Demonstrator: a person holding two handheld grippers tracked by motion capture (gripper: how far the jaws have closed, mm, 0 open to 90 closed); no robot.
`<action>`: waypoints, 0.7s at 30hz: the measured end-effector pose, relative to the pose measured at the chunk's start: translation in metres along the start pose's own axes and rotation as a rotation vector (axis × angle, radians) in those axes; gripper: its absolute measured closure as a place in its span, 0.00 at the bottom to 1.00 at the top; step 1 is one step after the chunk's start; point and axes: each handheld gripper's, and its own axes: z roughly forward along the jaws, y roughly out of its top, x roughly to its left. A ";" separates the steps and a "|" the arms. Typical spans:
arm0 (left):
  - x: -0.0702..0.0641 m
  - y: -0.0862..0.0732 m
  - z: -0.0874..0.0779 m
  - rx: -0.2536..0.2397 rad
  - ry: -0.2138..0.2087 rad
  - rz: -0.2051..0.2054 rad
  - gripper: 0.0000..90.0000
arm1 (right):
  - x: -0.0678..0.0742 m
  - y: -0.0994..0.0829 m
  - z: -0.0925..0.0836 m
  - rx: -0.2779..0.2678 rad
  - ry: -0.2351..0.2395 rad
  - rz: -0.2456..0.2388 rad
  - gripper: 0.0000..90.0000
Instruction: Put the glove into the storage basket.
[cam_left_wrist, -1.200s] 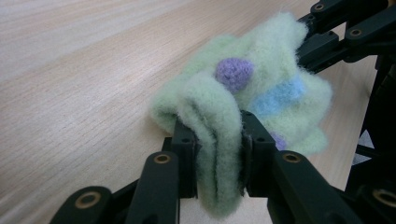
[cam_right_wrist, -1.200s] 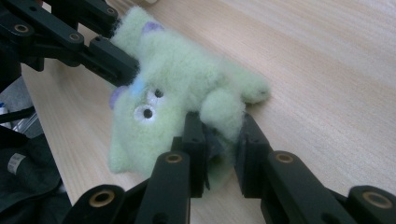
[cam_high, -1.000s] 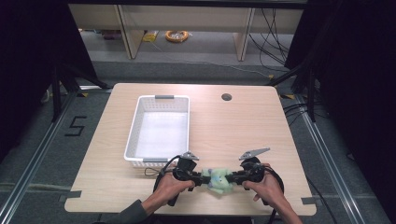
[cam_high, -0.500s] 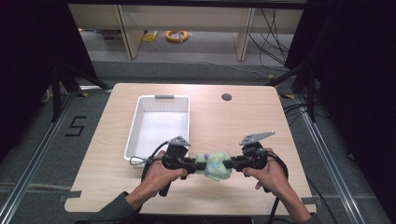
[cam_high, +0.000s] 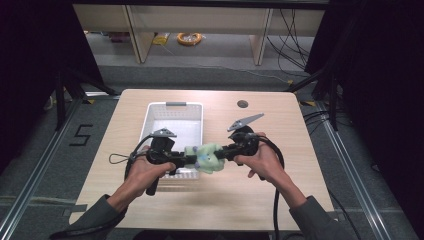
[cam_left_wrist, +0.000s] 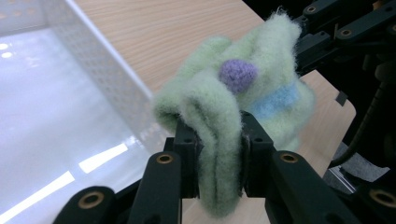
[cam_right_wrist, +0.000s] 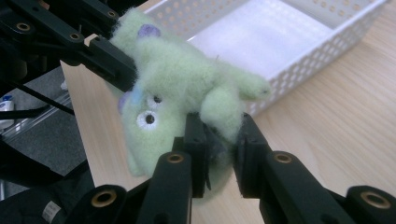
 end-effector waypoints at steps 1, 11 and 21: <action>0.005 0.000 -0.004 -0.004 0.009 -0.007 0.81 | 0.001 0.003 0.002 0.004 0.003 0.002 0.87; 0.041 0.003 -0.022 0.002 0.063 -0.070 0.80 | -0.003 0.044 0.042 0.033 0.037 -0.023 0.87; 0.079 -0.006 -0.022 0.028 0.091 -0.149 0.80 | -0.010 0.063 0.087 0.083 0.049 0.006 0.87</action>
